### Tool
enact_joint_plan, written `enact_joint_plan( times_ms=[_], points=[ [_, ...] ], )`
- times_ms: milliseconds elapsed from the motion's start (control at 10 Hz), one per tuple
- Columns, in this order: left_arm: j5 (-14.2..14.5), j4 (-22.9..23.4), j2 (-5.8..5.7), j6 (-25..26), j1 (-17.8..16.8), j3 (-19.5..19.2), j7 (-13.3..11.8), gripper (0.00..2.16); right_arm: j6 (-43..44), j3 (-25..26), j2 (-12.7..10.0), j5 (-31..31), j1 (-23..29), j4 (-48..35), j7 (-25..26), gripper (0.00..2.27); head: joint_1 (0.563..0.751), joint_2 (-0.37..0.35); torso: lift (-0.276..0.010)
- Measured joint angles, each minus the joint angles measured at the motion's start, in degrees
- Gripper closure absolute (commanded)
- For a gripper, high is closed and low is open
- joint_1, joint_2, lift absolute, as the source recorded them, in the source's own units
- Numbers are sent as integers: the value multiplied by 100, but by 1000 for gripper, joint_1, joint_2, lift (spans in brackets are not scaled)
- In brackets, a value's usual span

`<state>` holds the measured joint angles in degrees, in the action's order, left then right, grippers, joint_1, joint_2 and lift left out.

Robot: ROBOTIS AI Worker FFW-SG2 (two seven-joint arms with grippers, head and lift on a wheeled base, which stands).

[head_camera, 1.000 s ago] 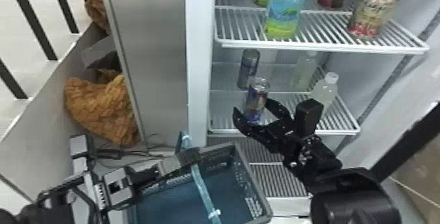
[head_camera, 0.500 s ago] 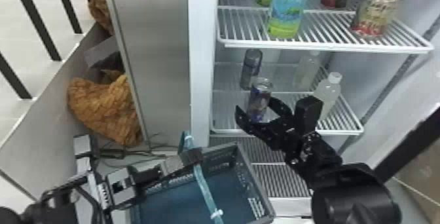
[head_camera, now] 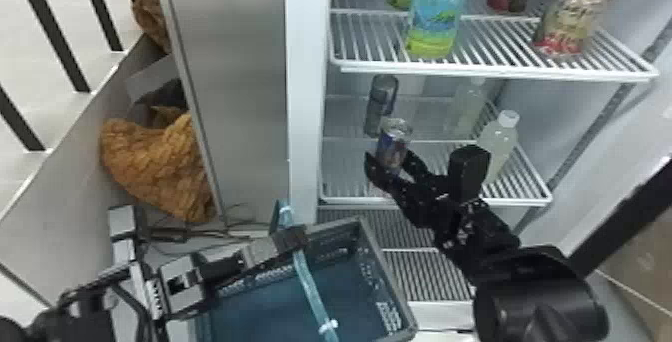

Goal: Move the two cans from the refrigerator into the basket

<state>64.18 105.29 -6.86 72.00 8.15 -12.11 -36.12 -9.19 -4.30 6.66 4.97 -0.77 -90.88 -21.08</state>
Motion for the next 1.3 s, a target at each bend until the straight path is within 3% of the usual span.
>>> enact_joint_plan(
  times_ms=[400,900,1300],
  points=[
    [3,1,0,0,12,6,0,1210,-40,71,53,38,357,-584,0,1288,695,-104,-219],
    [3,2,13,0,31,-18,0,1210,-1128,232,194,361,1494,-2489,-133,1288,695,-100,-219],
    [3,6,27,0,56,-27,0,1210,-1889,290,247,570,1994,-3199,-493,1288,695,-84,-219]
  ],
)
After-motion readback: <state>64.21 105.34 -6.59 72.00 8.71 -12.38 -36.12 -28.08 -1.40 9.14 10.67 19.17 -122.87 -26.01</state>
